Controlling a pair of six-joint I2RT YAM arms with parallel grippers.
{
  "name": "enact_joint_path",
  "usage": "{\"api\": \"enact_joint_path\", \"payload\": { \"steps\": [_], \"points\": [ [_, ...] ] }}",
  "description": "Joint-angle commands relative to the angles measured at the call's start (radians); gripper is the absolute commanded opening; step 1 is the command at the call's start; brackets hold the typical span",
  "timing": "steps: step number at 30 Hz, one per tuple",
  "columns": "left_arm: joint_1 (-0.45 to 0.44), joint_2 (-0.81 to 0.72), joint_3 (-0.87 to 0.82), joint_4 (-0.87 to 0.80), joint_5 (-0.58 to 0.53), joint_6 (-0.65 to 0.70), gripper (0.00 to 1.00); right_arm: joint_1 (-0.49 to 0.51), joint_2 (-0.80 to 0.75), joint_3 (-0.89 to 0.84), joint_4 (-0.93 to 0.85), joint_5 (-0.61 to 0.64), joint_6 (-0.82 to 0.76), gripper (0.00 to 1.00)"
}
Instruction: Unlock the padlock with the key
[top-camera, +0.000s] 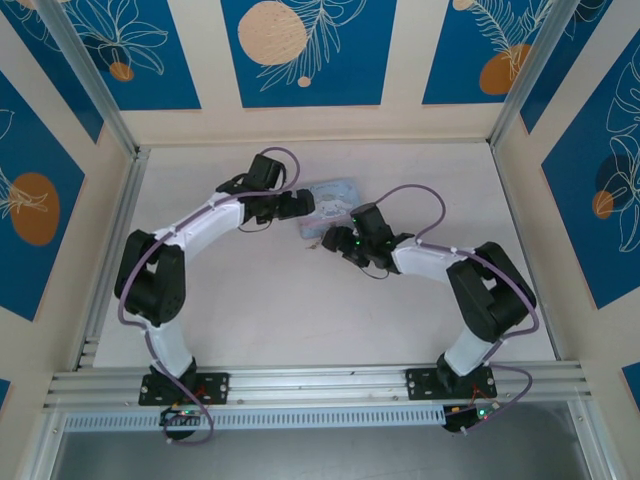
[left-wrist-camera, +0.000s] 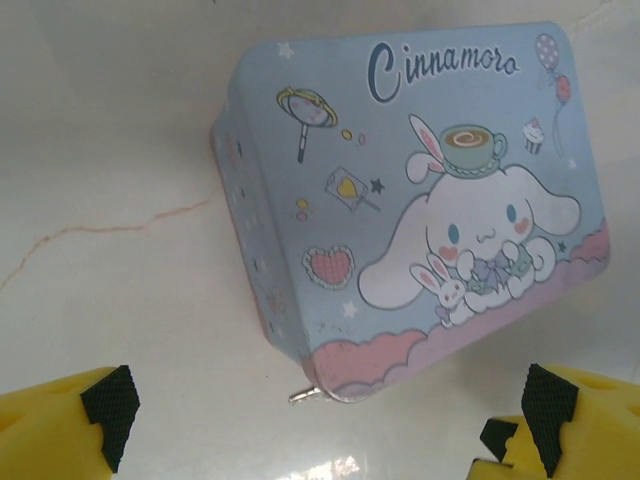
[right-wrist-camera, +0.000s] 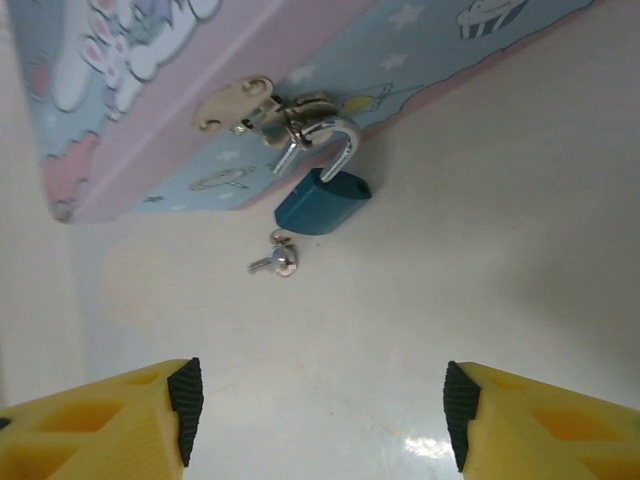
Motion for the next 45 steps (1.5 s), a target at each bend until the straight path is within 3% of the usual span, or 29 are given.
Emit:
{"api": "enact_joint_path", "payload": {
  "steps": [1, 6, 13, 45],
  "points": [
    [0.023, 0.045, 0.062, -0.052, -0.023, 0.048, 0.99, 0.041, 0.050, 0.098, -0.133, 0.184, -0.085, 0.73],
    [0.037, 0.101, 0.107, -0.065, -0.017, 0.058, 0.99, 0.088, 0.142, 0.228, -0.284, 0.314, -0.140, 0.75],
    [0.046, 0.159, 0.149, -0.080, -0.019, 0.069, 0.99, 0.121, 0.229, 0.319, -0.359, 0.365, -0.156, 0.76],
    [0.046, 0.238, 0.103, -0.055, -0.002, 0.051, 0.99, 0.134, 0.376, 0.467, -0.468, 0.436, -0.052, 0.76]
  ]
}}
